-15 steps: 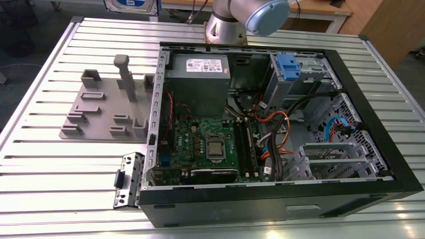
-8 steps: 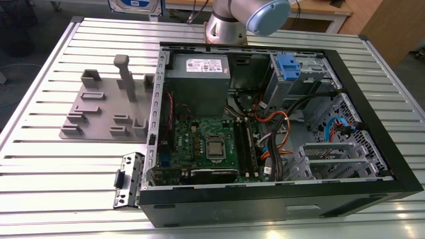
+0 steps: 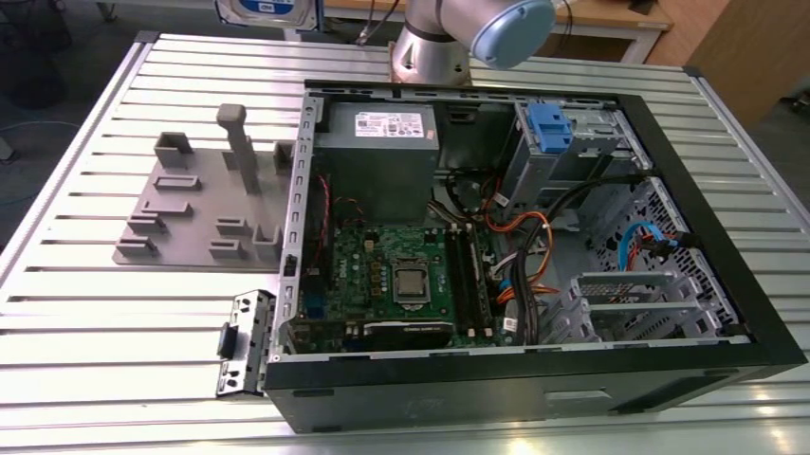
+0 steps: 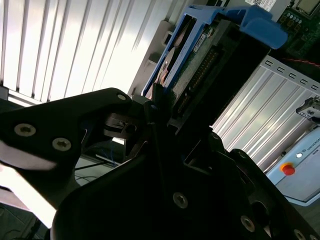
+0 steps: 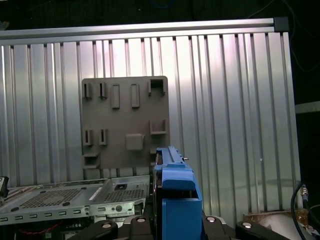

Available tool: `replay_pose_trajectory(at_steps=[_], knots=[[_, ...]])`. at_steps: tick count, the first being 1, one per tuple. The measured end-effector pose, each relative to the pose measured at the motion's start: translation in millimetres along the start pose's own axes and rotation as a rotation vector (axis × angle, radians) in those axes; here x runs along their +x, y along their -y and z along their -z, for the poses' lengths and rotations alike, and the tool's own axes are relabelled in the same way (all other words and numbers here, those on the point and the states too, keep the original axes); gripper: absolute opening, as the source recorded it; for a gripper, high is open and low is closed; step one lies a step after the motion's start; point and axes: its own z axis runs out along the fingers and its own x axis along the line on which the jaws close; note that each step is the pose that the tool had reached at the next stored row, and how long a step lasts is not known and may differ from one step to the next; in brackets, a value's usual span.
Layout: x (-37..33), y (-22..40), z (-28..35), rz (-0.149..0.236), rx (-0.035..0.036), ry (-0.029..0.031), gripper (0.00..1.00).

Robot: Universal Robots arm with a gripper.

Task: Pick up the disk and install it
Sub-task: 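Pick up the disk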

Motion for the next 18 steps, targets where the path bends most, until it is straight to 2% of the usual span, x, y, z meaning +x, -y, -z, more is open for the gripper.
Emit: replay_pose_trajectory(at_steps=[18], knots=[[1.9, 21.1, 0.3, 0.000, 0.0000, 0.0000, 0.36]])
